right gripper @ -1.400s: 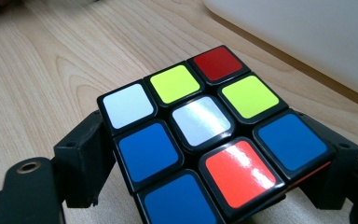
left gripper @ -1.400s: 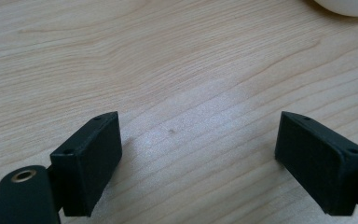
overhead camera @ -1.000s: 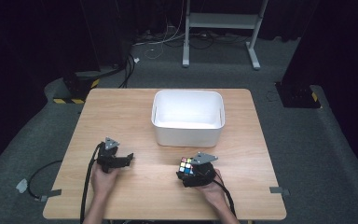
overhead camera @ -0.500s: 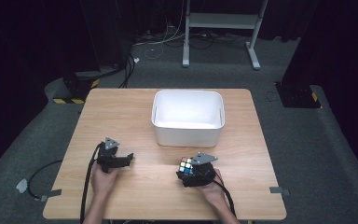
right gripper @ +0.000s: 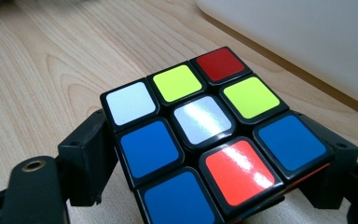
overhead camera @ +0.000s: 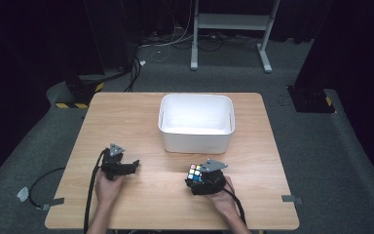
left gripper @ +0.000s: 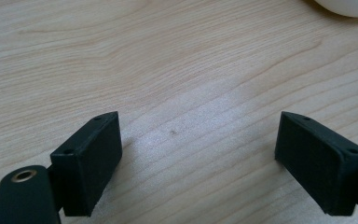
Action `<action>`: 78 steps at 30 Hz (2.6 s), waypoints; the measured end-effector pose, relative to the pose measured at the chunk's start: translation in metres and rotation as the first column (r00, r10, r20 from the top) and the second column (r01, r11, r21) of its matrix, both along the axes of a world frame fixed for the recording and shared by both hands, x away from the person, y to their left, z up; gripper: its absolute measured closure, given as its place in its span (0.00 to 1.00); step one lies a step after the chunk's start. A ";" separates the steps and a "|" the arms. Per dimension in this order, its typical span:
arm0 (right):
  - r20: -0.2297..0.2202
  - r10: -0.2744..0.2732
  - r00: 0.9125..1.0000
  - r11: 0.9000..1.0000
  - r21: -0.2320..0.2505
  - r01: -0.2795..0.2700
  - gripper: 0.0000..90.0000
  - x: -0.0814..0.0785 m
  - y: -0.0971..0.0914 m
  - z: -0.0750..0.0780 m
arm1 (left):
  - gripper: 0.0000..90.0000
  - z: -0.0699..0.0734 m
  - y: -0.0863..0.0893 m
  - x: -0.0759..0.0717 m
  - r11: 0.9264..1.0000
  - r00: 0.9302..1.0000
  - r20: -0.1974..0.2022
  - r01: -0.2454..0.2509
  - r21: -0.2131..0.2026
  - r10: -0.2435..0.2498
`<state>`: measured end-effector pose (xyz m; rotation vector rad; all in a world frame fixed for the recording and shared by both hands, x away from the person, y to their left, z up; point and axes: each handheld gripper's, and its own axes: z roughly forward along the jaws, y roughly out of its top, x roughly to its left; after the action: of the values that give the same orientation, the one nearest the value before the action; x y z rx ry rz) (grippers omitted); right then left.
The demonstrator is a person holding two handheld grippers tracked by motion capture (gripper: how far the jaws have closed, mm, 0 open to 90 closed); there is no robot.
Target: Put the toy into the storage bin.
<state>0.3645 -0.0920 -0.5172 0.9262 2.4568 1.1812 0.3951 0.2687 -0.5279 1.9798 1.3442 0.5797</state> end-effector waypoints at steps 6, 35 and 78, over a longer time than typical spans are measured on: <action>0.000 -0.002 1.000 1.000 0.003 0.002 0.20 0.000 -0.002 0.001 | 0.16 0.000 0.000 0.000 1.000 1.000 0.000 0.000 -0.001 0.000; -0.004 -0.002 1.000 1.000 0.005 0.002 0.20 -0.003 -0.014 0.013 | 0.16 0.000 0.000 0.000 1.000 1.000 0.000 0.001 0.000 -0.001; 0.002 0.007 1.000 1.000 0.009 -0.007 0.21 -0.005 -0.027 0.029 | 0.16 0.000 0.000 0.000 1.000 1.000 0.000 0.001 0.001 -0.001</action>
<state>0.3599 -0.1191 -0.4880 0.9190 2.4568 1.1965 0.3952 0.2688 -0.5279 1.9811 1.3435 0.5802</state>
